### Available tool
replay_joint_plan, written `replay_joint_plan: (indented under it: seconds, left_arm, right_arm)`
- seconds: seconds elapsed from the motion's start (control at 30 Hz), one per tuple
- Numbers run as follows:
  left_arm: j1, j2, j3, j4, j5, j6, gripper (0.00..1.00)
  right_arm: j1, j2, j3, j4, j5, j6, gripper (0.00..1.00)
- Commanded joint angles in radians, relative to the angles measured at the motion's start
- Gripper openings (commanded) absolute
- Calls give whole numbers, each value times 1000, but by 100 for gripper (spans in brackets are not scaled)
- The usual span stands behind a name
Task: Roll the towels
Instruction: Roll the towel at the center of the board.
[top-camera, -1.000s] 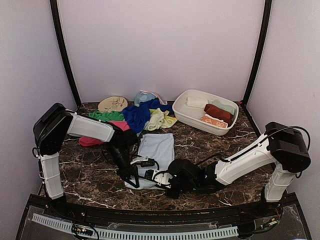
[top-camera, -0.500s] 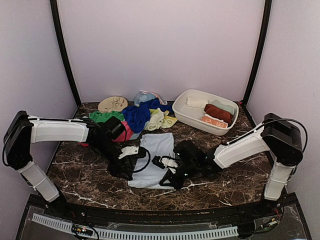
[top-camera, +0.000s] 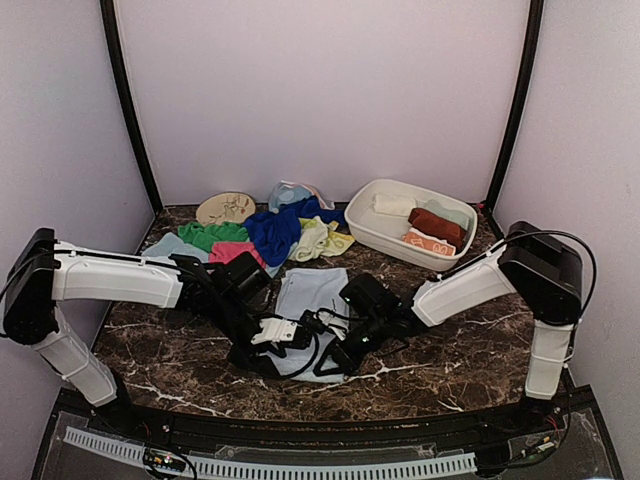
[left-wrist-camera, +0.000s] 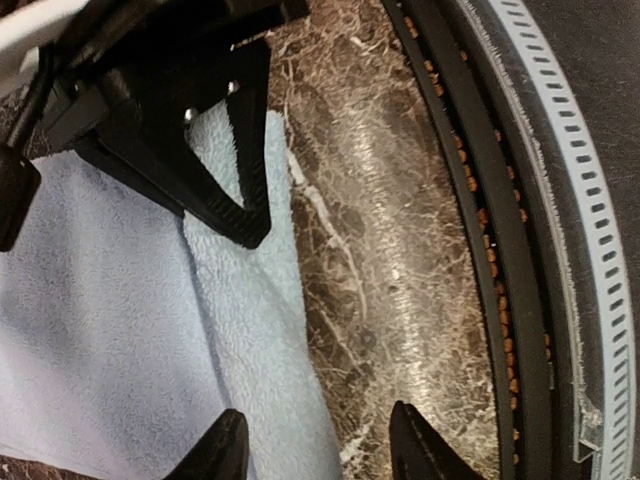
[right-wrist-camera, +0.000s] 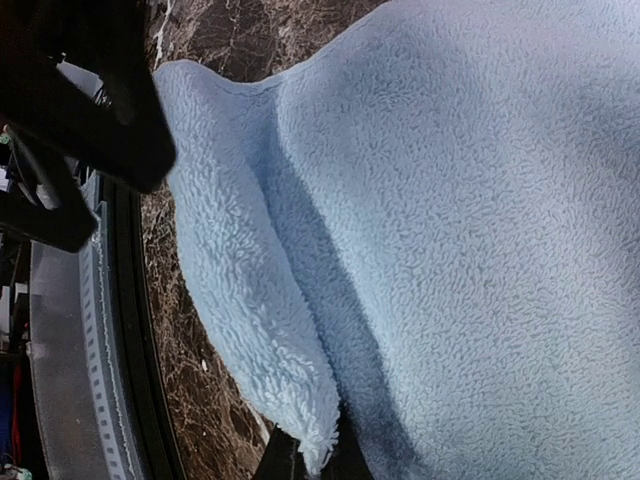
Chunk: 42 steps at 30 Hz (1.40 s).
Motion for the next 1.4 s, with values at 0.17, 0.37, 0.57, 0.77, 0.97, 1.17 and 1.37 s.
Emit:
replay_joint_plan:
  seconds: [0.17,0.37,0.57,0.77,0.97,1.17,1.37]
  left_arm:
    - [-1,109,-28,168,-141,-31,34]
    - [47,171,-8,160,-52,-126,13]
    - [130,240,44,61,77,-127,9]
    - [132,293,87,1,125,-109,9]
    - [133,352,130,-39,133,-101,9]
    - [143,414,184,-97,169,-96,9]
    - [156,485,248,-163,202,-91,8]
  right_arm:
    - [-19,8,-72,39,-53,100,0]
    - [-19,-17,-112,135,-53,141,4]
    - [-14,-119,-185,187,79,118,26]
    - [55,-304,-244,156,398,-40,37]
    - [261,-428,-244,29,828,-337,47]
    - [401,-360,-183,-23,1001,-505,50]
    - [419,-242,-131,48,1021,-634,50]
